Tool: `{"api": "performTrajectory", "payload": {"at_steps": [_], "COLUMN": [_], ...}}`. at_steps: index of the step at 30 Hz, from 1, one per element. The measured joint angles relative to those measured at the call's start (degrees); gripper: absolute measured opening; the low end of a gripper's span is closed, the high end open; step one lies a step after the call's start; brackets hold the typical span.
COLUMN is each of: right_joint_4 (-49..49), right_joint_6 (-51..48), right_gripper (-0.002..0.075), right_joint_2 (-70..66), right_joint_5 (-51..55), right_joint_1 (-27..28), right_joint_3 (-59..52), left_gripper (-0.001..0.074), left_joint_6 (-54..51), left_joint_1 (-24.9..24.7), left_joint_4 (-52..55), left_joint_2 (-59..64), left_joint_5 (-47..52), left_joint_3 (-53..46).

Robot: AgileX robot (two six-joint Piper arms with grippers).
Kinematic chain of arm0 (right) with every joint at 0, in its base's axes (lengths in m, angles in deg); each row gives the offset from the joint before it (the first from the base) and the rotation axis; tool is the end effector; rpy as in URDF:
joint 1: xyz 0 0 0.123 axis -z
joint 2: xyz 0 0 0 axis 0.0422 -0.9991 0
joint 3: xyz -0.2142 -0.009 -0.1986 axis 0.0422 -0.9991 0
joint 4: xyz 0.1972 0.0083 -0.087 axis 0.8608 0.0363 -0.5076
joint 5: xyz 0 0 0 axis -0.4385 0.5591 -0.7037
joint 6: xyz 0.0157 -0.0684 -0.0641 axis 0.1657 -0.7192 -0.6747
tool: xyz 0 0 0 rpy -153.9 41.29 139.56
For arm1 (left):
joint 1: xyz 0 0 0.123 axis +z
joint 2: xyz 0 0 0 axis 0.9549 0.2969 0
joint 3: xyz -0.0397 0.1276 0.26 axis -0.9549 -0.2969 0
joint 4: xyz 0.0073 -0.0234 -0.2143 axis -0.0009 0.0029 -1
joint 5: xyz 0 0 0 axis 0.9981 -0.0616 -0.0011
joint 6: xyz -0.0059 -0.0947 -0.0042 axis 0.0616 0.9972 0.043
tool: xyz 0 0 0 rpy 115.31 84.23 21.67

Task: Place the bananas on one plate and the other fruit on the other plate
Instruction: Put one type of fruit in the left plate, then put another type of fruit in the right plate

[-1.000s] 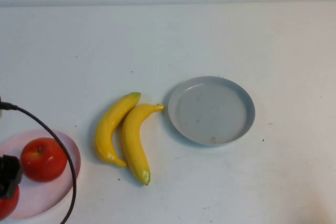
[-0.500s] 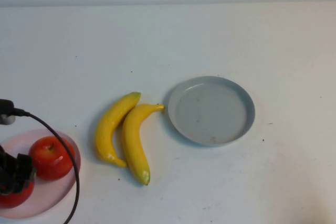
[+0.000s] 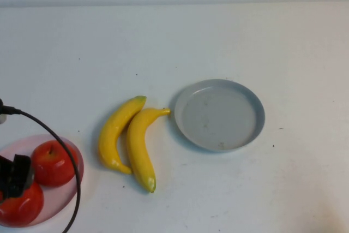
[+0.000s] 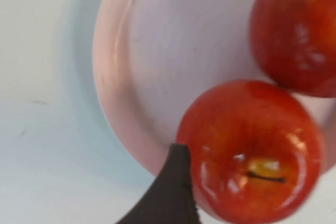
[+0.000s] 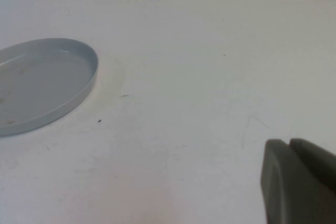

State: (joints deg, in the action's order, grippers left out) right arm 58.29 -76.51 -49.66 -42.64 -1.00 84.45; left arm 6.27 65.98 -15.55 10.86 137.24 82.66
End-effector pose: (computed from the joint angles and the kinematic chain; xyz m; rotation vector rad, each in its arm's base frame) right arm 0.0129 0.0028 0.1732 0.0555 1.8471 0.1558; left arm 0.1643 -0.0128 0.2721 0.2012 2.7435 0.0757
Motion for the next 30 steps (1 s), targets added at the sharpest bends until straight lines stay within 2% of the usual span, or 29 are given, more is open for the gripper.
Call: {"api": "performTrajectory", "payload": {"at_steps": [3,5,7,9,10,11,13,16,22,30], "right_joint_4": [0.0,0.0,0.0,0.0,0.0,0.0,0.0,0.0,0.0,0.0], "right_joint_6": [0.0,0.0,0.0,0.0,0.0,0.0,0.0,0.0,0.0,0.0], "right_gripper": [-0.0017,-0.0017,-0.0017,-0.0017,-0.0017,-0.0017,-0.0017,-0.0017,-0.0017,-0.0017], "right_joint_2": [0.0,0.0,0.0,0.0,0.0,0.0,0.0,0.0,0.0,0.0], "right_joint_5": [0.0,0.0,0.0,0.0,0.0,0.0,0.0,0.0,0.0,0.0], "right_joint_1": [0.0,0.0,0.0,0.0,0.0,0.0,0.0,0.0,0.0,0.0], "right_joint_3": [0.0,0.0,0.0,0.0,0.0,0.0,0.0,0.0,0.0,0.0], "left_gripper": [0.0664,0.0614,0.0469,0.0265,0.0188,0.0122,0.0058,0.0018,0.0004,0.0004], "left_joint_6": [0.12,-0.99,-1.65,-2.13,-2.28,-2.44,-2.68,-3.11,-5.93,-6.72], "left_joint_1": [0.0,0.0,0.0,0.0,0.0,0.0,0.0,0.0,0.0,0.0], "left_joint_4": [-2.82,-5.25,-7.55,-8.66,-8.8,-8.9,-9.03,-9.73,-12.56,-10.16], "left_joint_2": [-5.18,-8.9,-13.15,-17.49,-19.26,-21.46,-25.3,-31.53,-43.09,-47.91], "left_joint_5": [0.31,0.62,1.49,2.33,2.48,2.64,3.1,3.66,0.14,-2.72], "left_joint_3": [0.0,0.0,0.0,0.0,0.0,0.0,-0.09,-0.59,-7.01,-12.93]}}
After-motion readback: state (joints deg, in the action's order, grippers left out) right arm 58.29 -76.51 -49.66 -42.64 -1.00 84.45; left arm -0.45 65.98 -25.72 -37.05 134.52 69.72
